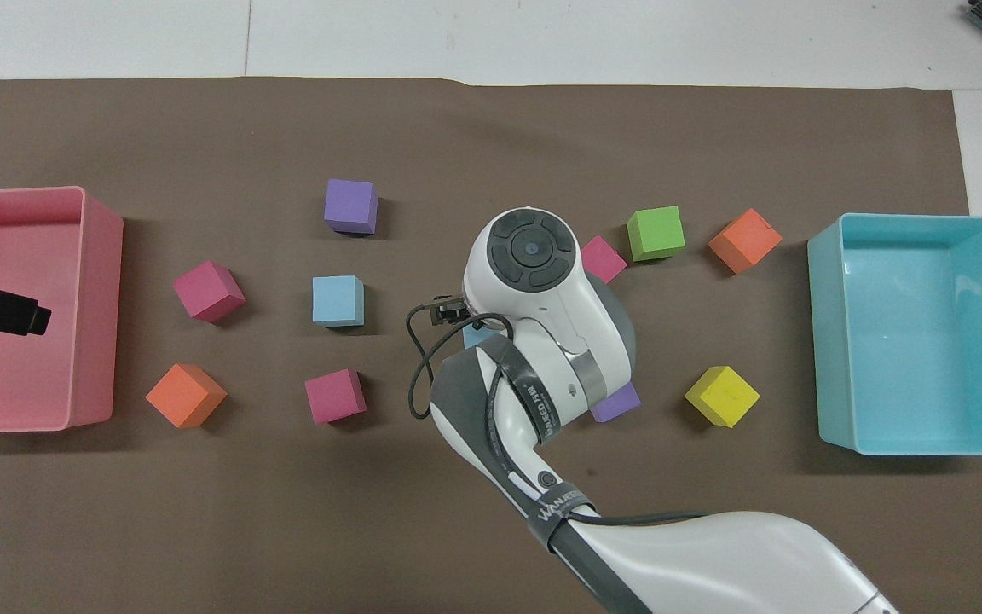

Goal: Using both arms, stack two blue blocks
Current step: 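Lower the light-blue cube at the table center and open the right gripper, then reach the left gripper to the other light-blue cube near the pink cube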

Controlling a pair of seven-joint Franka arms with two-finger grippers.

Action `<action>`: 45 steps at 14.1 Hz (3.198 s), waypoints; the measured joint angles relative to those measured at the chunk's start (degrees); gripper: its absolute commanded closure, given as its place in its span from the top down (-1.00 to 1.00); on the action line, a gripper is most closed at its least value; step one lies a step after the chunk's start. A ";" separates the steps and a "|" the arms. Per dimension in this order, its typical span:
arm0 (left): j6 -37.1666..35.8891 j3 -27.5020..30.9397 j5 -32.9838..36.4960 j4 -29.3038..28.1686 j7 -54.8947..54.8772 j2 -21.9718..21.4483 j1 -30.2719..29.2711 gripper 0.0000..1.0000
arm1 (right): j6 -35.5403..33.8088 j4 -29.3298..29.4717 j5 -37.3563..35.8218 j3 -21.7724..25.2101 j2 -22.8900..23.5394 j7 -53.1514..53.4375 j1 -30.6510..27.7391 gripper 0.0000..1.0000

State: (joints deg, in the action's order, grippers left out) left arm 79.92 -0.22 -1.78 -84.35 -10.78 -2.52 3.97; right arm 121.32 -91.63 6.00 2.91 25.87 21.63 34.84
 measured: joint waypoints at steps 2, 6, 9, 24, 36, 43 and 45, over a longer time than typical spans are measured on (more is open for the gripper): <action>-0.54 0.00 0.00 0.00 0.15 0.00 0.00 1.00 | -2.09 0.01 0.48 0.03 -2.29 0.00 -1.59 1.00; -0.54 0.00 0.00 0.00 0.68 0.00 0.00 1.00 | -9.78 -0.08 0.63 0.05 -6.70 -0.72 -5.06 1.00; 0.08 -0.18 -0.01 -0.12 2.16 0.01 0.25 1.00 | -10.17 -1.41 5.18 0.07 -7.16 -8.64 -8.12 1.00; 21.73 -0.68 -0.01 -15.55 12.48 2.19 8.01 1.00 | 2.59 -18.45 39.00 0.16 -6.48 -34.88 -13.97 -0.72; 42.43 -0.70 0.13 -22.21 20.48 14.22 14.24 1.00 | 2.99 -20.71 45.92 0.31 -5.57 -34.90 -15.19 -1.00; 48.10 -0.72 0.16 -24.52 24.57 16.87 15.58 1.00 | 2.83 -20.89 50.77 0.25 -3.75 -35.79 -15.64 -1.00; 49.09 -0.70 0.17 -24.70 25.96 17.50 15.69 1.00 | 2.81 -20.89 51.05 0.25 -3.74 -35.79 -15.66 -1.00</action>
State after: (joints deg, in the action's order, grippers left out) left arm 129.01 -0.92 -1.61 -109.05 15.18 14.98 19.66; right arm 124.13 -112.52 57.06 3.16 22.12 -14.16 19.18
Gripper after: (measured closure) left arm 0.000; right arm 0.991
